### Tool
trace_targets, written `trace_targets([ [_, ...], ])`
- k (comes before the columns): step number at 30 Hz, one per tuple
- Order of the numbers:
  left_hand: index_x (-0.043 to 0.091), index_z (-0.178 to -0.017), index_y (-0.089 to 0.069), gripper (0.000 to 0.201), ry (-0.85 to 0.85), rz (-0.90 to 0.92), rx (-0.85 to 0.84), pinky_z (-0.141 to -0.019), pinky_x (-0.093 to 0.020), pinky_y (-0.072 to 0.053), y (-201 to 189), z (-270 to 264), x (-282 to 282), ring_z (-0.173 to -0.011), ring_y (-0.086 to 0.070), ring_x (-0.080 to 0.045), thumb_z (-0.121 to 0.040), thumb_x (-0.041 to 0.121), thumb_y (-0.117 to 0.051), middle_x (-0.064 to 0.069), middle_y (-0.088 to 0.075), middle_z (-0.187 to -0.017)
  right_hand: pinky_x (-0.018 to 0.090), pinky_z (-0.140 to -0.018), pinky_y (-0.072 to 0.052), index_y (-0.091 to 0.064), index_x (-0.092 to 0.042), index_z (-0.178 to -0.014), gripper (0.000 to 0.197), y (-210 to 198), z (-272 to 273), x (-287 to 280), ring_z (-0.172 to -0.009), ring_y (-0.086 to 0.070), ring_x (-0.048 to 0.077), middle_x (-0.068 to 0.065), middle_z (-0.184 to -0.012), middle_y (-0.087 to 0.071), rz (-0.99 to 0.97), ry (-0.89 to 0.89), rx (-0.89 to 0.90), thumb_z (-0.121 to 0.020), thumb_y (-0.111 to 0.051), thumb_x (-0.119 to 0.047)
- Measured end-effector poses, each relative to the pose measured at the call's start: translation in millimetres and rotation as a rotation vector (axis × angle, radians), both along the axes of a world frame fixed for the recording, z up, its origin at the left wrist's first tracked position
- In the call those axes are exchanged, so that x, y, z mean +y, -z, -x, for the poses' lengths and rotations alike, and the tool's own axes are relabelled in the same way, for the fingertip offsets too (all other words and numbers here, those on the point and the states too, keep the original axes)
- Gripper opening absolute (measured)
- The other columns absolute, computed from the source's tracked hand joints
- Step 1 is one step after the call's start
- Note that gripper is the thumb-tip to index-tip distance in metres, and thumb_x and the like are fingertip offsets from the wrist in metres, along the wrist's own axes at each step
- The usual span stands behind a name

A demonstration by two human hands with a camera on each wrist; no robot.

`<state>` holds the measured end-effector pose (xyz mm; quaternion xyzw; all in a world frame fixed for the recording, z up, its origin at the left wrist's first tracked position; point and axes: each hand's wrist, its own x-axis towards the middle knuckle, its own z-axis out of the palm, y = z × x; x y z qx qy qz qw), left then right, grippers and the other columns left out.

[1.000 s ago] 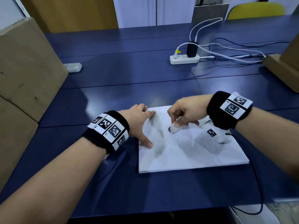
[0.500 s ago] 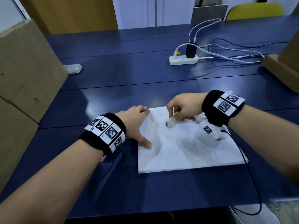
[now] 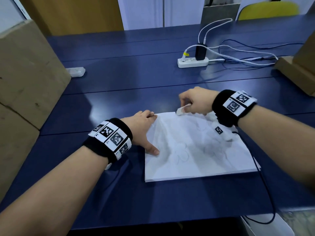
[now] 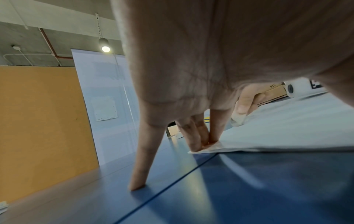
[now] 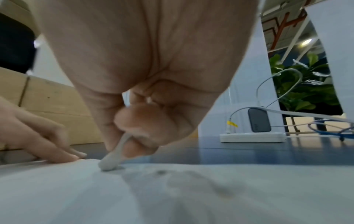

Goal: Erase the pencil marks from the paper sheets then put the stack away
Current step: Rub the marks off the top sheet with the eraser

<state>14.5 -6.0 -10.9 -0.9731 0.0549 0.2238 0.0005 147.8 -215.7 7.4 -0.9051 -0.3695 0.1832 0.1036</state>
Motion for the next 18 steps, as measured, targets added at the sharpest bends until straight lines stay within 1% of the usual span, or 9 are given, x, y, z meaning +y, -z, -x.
trace_targets([
  [2,0.016,-0.157,-0.009,0.138,0.0,-0.004,-0.003,-0.11,-0.045,-0.037,0,1,0,-0.142,-0.018,-0.015,-0.052,0.077,-0.076,0.006,-0.016,-0.156,0.032,-0.042,-0.054,-0.059,-0.018,-0.086,0.021,0,-1,-2,-0.055,-0.064,0.03,0.0,-0.065,-0.068,-0.014,-0.018,-0.005,-0.088,-0.067,-0.037],
  [4,0.017,-0.157,-0.01,0.138,-0.003,-0.003,-0.008,-0.11,-0.045,-0.038,0,1,0,-0.142,-0.018,-0.014,-0.052,0.077,-0.076,0.006,-0.016,-0.156,0.026,-0.041,-0.048,-0.06,-0.019,-0.085,0.015,2,8,-6,-0.05,-0.059,0.025,0.002,-0.067,-0.069,0.023,-0.099,0.13,-0.09,-0.068,-0.03],
  [6,0.017,-0.156,-0.011,0.138,-0.007,0.001,-0.007,-0.109,-0.045,-0.038,0,1,0,-0.142,-0.019,-0.014,-0.051,0.077,-0.077,0.006,-0.017,-0.156,0.02,-0.041,-0.043,-0.06,-0.019,-0.084,0.013,5,20,-9,-0.046,-0.056,0.024,0.004,-0.066,-0.069,0.076,-0.184,0.297,-0.09,-0.07,-0.025],
  [7,0.017,-0.156,-0.012,0.138,-0.008,-0.001,-0.005,-0.109,-0.045,-0.038,0,1,0,-0.142,-0.019,-0.014,-0.051,0.077,-0.077,0.006,-0.017,-0.156,0.02,-0.042,-0.043,-0.06,-0.019,-0.084,0.013,7,21,-9,-0.046,-0.056,0.024,0.004,-0.066,-0.069,0.09,-0.203,0.306,-0.09,-0.07,-0.024],
  [9,0.017,-0.156,-0.011,0.138,-0.005,-0.008,-0.003,-0.11,-0.045,-0.038,-1,1,-1,-0.142,-0.019,-0.015,-0.051,0.077,-0.076,0.006,-0.017,-0.156,0.027,-0.045,-0.05,-0.059,-0.023,-0.083,0.011,7,14,-5,-0.048,-0.059,0.024,0.002,-0.067,-0.07,0.061,-0.153,0.167,-0.089,-0.068,-0.027],
  [11,0.016,-0.157,-0.01,0.138,-0.005,-0.008,-0.001,-0.111,-0.044,-0.037,-2,1,-1,-0.142,-0.018,-0.015,-0.051,0.077,-0.076,0.005,-0.017,-0.156,0.036,-0.051,-0.057,-0.056,-0.024,-0.082,0.015,4,2,-2,-0.057,-0.066,0.029,-0.001,-0.069,-0.069,0.016,-0.055,-0.002,-0.088,-0.064,-0.036],
  [13,0.016,-0.157,-0.01,0.139,-0.008,-0.008,0.003,-0.111,-0.045,-0.037,-2,2,-2,-0.142,-0.018,-0.015,-0.051,0.077,-0.076,0.006,-0.016,-0.156,0.036,-0.05,-0.057,-0.055,-0.023,-0.082,0.019,2,-1,-2,-0.06,-0.067,0.031,-0.001,-0.067,-0.068,-0.019,-0.026,-0.034,-0.089,-0.064,-0.039],
  [16,0.016,-0.157,-0.01,0.137,-0.007,-0.008,0.003,-0.112,-0.044,-0.035,-3,2,-3,-0.142,-0.018,-0.015,-0.052,0.076,-0.077,0.005,-0.016,-0.156,0.028,-0.046,-0.051,-0.059,-0.021,-0.085,0.013,2,13,-7,-0.047,-0.058,0.017,0.0,-0.068,-0.07,0.034,-0.125,0.116,-0.09,-0.067,-0.031],
  [18,0.015,-0.157,-0.01,0.136,0.0,-0.008,-0.003,-0.115,-0.04,-0.031,-3,1,-4,-0.143,-0.018,-0.016,-0.054,0.074,-0.077,0.004,-0.016,-0.156,0.024,-0.046,-0.046,-0.062,-0.018,-0.087,0.013,5,23,-9,-0.043,-0.054,0.017,0.002,-0.067,-0.07,0.1,-0.209,0.288,-0.09,-0.07,-0.028],
])
